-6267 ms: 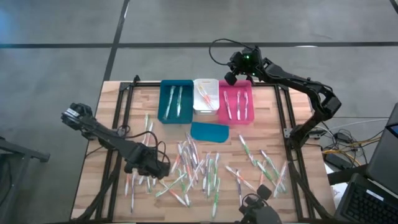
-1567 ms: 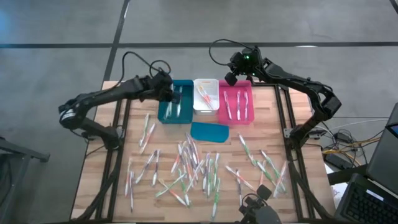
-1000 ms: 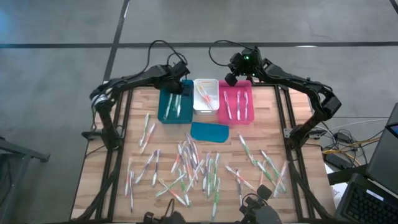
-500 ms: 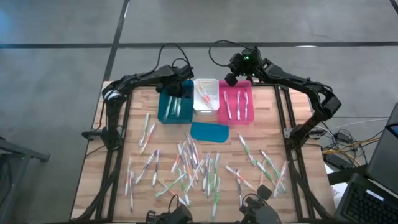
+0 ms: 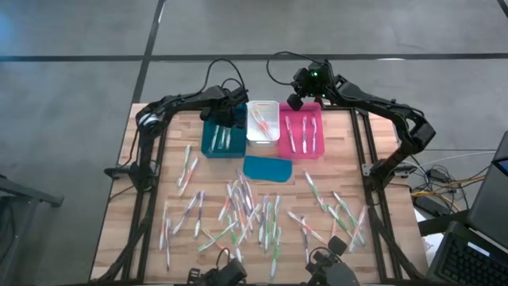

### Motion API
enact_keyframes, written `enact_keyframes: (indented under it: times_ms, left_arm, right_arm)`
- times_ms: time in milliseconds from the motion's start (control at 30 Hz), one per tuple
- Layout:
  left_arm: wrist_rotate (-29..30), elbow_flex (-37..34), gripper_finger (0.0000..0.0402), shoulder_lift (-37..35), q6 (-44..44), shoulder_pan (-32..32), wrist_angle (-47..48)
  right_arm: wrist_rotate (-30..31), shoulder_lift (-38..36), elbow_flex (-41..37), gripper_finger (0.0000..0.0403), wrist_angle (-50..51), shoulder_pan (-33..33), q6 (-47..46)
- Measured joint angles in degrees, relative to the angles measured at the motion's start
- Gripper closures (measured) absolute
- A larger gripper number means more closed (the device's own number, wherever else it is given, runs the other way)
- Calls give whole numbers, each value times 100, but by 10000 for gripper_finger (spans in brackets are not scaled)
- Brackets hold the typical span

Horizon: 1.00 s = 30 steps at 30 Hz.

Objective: Pick & Place Toothbrushes
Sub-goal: Put the green toothbrush into the blue bin, then put the purple toothbrush into the pink bin

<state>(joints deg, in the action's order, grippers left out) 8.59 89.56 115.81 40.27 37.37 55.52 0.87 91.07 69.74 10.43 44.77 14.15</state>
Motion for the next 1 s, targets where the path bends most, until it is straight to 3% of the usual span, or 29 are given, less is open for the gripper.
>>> enact_keyframes:
  times_ms: [533, 833, 1000]
  left_arm:
    - [-12, 97, 244, -64, -487, 6, 318]
    - [28, 272, 234, -633, -635, -199, 773]
    - [654, 259, 234, -1006, -620, -687, 763]
  right_arm:
    - [2, 0, -16, 394, 1, 0, 1]
    - [8, 0, -40, 394, 5, 0, 138]
    - [19, 0, -44, 394, -8, 2, 263]
